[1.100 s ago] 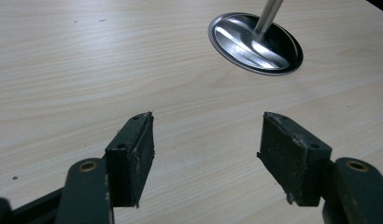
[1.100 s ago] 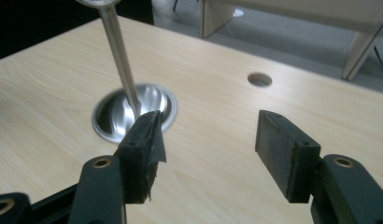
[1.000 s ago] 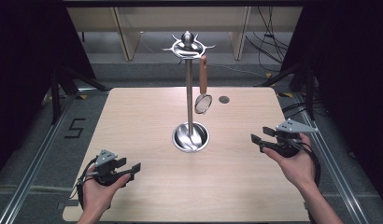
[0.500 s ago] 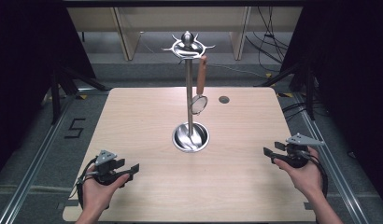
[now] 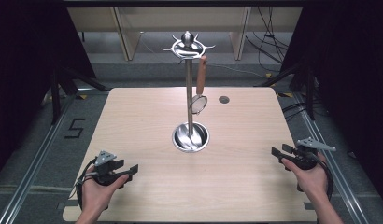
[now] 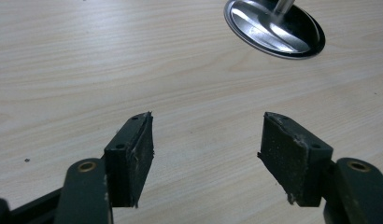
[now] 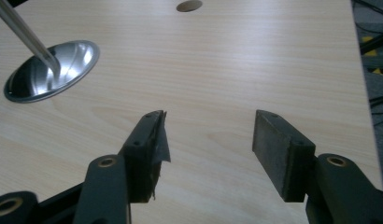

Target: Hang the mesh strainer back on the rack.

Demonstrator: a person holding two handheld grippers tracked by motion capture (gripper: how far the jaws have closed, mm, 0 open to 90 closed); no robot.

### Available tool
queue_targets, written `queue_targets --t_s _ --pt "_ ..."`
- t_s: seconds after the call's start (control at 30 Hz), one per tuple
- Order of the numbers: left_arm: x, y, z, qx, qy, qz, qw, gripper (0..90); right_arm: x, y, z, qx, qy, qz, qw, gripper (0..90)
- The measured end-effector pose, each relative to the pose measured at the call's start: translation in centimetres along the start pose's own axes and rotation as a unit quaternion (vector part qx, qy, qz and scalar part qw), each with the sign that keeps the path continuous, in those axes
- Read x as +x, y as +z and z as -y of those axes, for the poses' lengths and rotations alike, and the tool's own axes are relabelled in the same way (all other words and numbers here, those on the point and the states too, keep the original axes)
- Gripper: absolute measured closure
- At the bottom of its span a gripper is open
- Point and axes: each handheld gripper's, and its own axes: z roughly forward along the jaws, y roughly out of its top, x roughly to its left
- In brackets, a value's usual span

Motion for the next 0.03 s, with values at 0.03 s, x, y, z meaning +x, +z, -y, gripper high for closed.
queue_targets --t_s 0.03 --pt "-0.03 0.01 -0.03 0.0 -0.001 -0.002 1.0 34.0 0.29 0.03 0.02 0.004 0.011 -0.006 0.9999 44.7"
